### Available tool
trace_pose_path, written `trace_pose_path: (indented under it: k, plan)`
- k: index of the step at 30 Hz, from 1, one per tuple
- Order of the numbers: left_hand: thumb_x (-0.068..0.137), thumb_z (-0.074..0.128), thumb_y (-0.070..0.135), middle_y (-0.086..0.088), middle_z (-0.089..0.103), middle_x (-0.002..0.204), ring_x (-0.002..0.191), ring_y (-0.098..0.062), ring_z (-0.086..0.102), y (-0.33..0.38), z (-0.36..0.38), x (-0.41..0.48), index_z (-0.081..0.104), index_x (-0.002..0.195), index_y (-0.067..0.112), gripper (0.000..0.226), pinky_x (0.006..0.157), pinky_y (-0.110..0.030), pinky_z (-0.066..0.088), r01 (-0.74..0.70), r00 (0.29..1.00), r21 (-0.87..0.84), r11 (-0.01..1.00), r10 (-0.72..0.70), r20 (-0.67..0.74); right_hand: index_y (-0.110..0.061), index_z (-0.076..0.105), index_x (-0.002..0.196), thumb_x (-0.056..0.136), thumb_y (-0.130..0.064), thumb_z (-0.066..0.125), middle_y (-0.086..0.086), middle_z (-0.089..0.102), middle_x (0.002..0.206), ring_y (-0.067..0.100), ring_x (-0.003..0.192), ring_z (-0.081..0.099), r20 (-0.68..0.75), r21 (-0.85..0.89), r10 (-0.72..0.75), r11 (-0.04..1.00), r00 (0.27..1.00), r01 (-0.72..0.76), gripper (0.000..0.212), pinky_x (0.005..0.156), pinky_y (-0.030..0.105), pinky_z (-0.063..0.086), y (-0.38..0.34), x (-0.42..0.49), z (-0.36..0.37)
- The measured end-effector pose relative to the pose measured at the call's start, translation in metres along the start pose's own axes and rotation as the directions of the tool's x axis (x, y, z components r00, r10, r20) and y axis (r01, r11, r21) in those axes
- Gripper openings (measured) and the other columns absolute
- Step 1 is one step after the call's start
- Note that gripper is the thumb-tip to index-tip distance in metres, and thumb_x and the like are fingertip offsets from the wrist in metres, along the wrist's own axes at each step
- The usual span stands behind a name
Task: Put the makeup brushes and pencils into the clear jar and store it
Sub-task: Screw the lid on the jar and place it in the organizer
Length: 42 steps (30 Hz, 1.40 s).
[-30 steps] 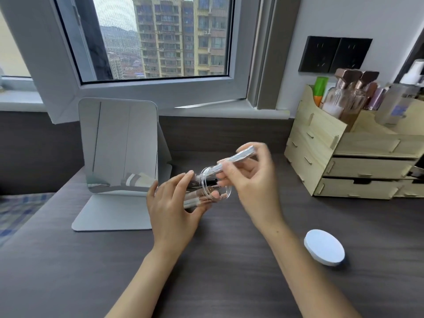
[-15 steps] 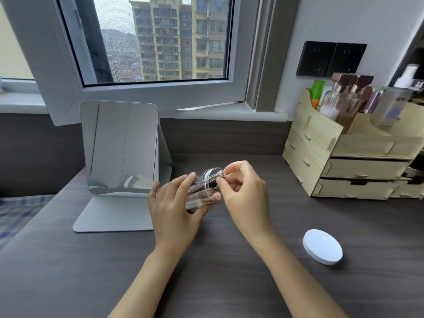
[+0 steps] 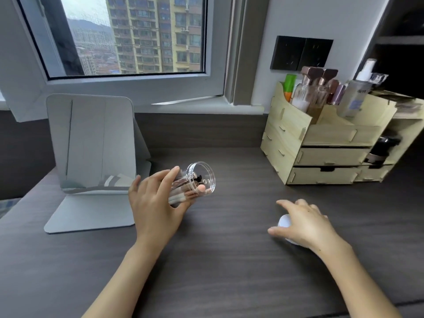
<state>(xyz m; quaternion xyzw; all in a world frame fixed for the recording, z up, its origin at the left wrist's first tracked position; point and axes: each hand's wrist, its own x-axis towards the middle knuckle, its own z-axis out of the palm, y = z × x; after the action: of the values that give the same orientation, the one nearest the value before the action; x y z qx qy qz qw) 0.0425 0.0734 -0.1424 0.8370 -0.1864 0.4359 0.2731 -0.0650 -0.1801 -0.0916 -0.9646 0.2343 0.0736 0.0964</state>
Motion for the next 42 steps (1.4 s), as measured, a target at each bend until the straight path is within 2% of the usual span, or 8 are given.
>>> trace_pose_path:
  k: [4, 6, 9, 11, 19, 27, 38, 42]
  plan:
    - [0.064, 0.077, 0.045, -0.004, 0.066, 0.108, 0.1, -0.024, 0.058, 0.006, -0.002, -0.001, 0.056, 0.119, 0.023, 0.064, 0.097, -0.055, 0.038, -0.004, 1.0, -0.018, 1.0, 0.004, 0.014, -0.026, 0.043, 0.136, 0.077, -0.046, 0.066, 0.003, 0.049, 0.135, 0.026, 0.127, 0.043, -0.027, 0.035, -0.021, 0.999, 0.999, 0.022, 0.066, 0.098, 0.033, 0.04, 0.01, -0.002, 0.001]
    - [0.062, 0.078, 0.045, -0.006, 0.065, 0.107, 0.101, -0.023, 0.055, 0.009, -0.002, -0.002, 0.056, 0.119, 0.023, 0.065, 0.098, -0.055, 0.037, -0.015, 0.999, -0.019, 1.0, 0.016, 0.029, -0.024, 0.051, 0.13, 0.076, -0.041, 0.07, 0.001, 0.057, 0.126, 0.022, 0.121, 0.05, -0.136, 0.276, -0.071, 0.955, 0.988, 0.106, 0.06, 0.094, 0.029, 0.04, 0.005, 0.0, 0.0]
    - [0.06, 0.08, 0.043, -0.006, 0.064, 0.106, 0.101, -0.023, 0.054, 0.012, -0.003, -0.001, 0.057, 0.119, 0.022, 0.066, 0.102, -0.052, 0.034, -0.019, 0.998, -0.015, 1.0, 0.02, 0.063, -0.024, 0.056, 0.128, 0.079, -0.031, 0.072, -0.001, 0.062, 0.099, 0.016, 0.096, 0.062, -0.209, 0.842, -0.125, 0.481, 0.97, 0.243, 0.052, 0.082, 0.029, 0.053, -0.013, 0.0, -0.008]
    - [0.059, 0.078, 0.044, -0.005, 0.065, 0.104, 0.099, -0.021, 0.053, 0.016, -0.004, 0.001, 0.056, 0.118, 0.024, 0.066, 0.102, -0.053, 0.034, -0.013, 0.997, -0.024, 1.0, 0.015, 0.077, -0.024, 0.059, 0.123, 0.081, -0.021, 0.071, -0.003, 0.064, 0.092, 0.007, 0.084, 0.065, -0.274, 0.923, -0.177, 0.226, 0.945, 0.31, 0.044, 0.071, 0.021, 0.057, -0.027, -0.003, -0.016]
    - [0.058, 0.074, 0.043, -0.003, 0.061, 0.097, 0.089, -0.021, 0.048, 0.025, -0.011, 0.005, 0.054, 0.121, 0.023, 0.069, 0.084, -0.055, 0.046, -0.02, 0.977, -0.104, 0.994, 0.041, 0.21, -0.032, 0.057, 0.126, 0.074, -0.026, 0.078, -0.011, 0.059, 0.12, 0.003, 0.112, 0.055, -0.422, 0.583, -0.546, 0.448, 0.724, 0.678, 0.056, 0.088, 0.024, 0.054, -0.061, -0.003, -0.029]
    - [0.057, 0.071, 0.046, 0.006, 0.05, 0.093, 0.087, -0.016, 0.045, 0.03, -0.029, 0.011, 0.053, 0.125, 0.028, 0.073, 0.071, -0.014, 0.033, -0.001, 0.95, -0.237, 0.972, 0.075, 0.302, -0.036, 0.055, 0.126, 0.075, -0.026, 0.077, -0.015, 0.056, 0.124, 0.001, 0.117, 0.051, -0.334, 0.454, -0.729, 0.431, 0.597, 0.78, 0.056, 0.091, 0.027, 0.052, -0.062, -0.007, -0.048]
    - [0.049, 0.076, 0.053, 0.013, 0.055, 0.093, 0.088, -0.01, 0.056, 0.033, -0.057, 0.028, 0.056, 0.119, 0.036, 0.075, 0.072, -0.028, 0.05, 0.15, 0.857, -0.405, 0.902, 0.086, 0.508, -0.033, 0.057, 0.127, 0.077, -0.025, 0.076, -0.013, 0.054, 0.125, 0.005, 0.119, 0.048, -0.26, 0.357, -0.826, 0.399, 0.5, 0.845, 0.054, 0.095, 0.025, 0.046, -0.06, -0.018, -0.068]
    - [0.05, 0.082, 0.044, 0.013, 0.063, 0.104, 0.091, -0.008, 0.064, 0.033, -0.064, 0.034, 0.055, 0.116, 0.041, 0.072, 0.08, -0.032, 0.055, 0.387, 0.696, -0.468, 0.795, 0.081, 0.713, -0.031, 0.058, 0.126, 0.076, -0.021, 0.076, -0.011, 0.054, 0.125, 0.007, 0.121, 0.048, -0.226, 0.336, -0.859, 0.374, 0.459, 0.865, 0.053, 0.096, 0.02, 0.044, -0.059, -0.022, -0.075]
